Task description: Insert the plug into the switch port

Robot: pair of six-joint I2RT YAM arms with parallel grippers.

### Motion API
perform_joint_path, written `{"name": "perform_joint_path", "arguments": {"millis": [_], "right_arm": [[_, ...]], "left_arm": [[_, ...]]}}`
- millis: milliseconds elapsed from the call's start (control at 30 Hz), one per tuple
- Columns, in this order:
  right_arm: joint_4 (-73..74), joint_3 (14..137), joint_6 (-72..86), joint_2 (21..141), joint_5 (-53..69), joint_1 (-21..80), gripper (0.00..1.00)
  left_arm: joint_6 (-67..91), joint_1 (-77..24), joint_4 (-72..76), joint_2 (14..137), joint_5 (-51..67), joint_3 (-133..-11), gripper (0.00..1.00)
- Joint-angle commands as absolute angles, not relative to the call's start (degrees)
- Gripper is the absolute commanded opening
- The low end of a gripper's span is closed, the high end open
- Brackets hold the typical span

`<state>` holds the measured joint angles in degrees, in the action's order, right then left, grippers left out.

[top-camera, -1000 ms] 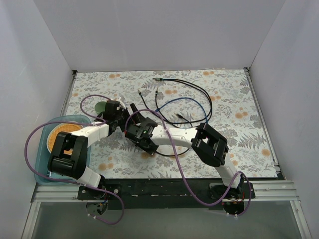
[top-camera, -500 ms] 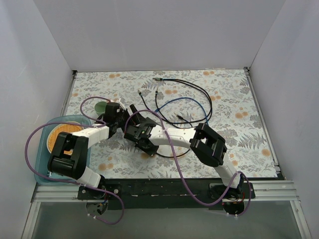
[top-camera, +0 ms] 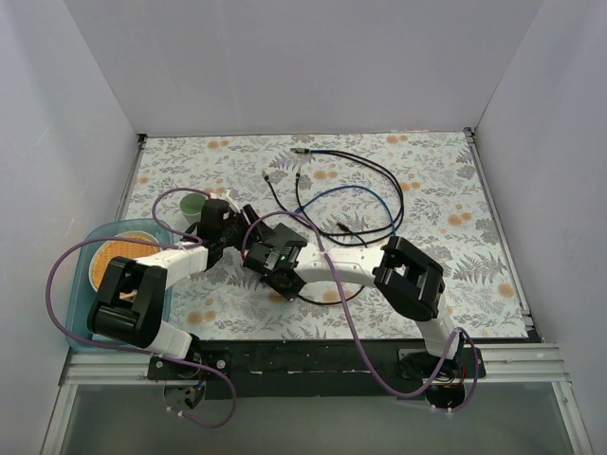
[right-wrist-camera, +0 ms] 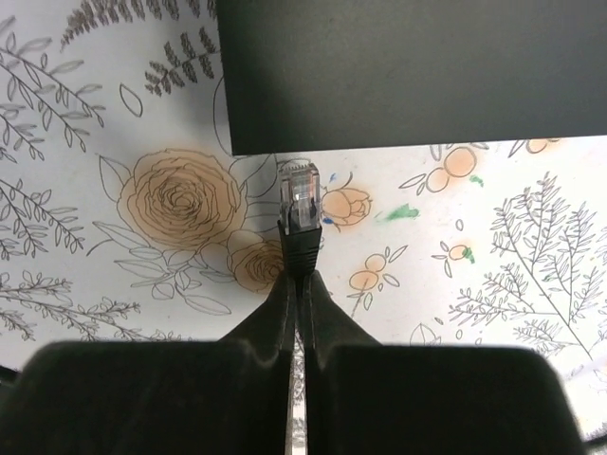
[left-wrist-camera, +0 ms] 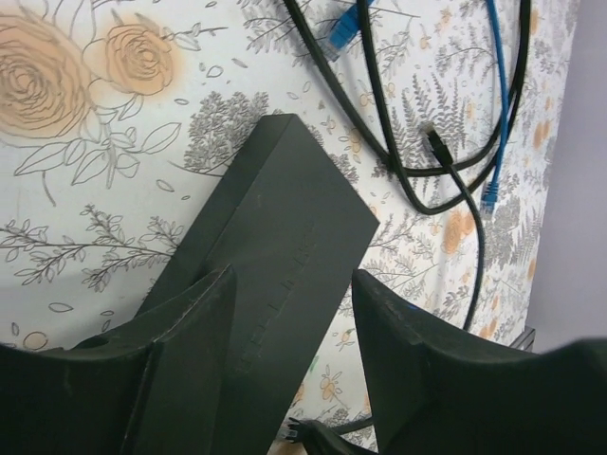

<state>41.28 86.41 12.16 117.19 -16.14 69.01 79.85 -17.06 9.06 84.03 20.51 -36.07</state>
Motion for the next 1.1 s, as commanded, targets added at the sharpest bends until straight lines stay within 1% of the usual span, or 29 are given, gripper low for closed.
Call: {"name": "perform_joint_path", "arguments": {"millis": [0,167,467,700,867,1067], "right_arm": [[26.1,82.6,18.5,110.4,-21.2,66.4,0.01],[22.9,79.0,18.7,106.8,-20.9,66.4,0.01],[22.2,76.7,18.8,105.7,-19.5,66.4,0.01],[21.5,71.9,18.3,102.0,-19.3,66.3,0.01],[21.3,70.5,18.3,100.4,-17.7,66.2,0.01],[23.6,70.6,17.8,101.1,-14.9,66.2,0.01]], "left_arm": [[78.0,-17.5,2.2,84.6,23.0,-33.0,0.51],[77.4,-15.5,4.0,84.4,25.3,-32.6,0.51],[78.9,-12.8,7.6,80.5,25.7,-28.0,0.5],[78.9,-10.3,8.4,78.3,25.0,-30.2,0.5],[78.0,-8.5,8.1,80.7,25.3,-31.7,0.48],[77.5,-8.1,9.9,81.8,25.1,-30.0,0.47]]}}
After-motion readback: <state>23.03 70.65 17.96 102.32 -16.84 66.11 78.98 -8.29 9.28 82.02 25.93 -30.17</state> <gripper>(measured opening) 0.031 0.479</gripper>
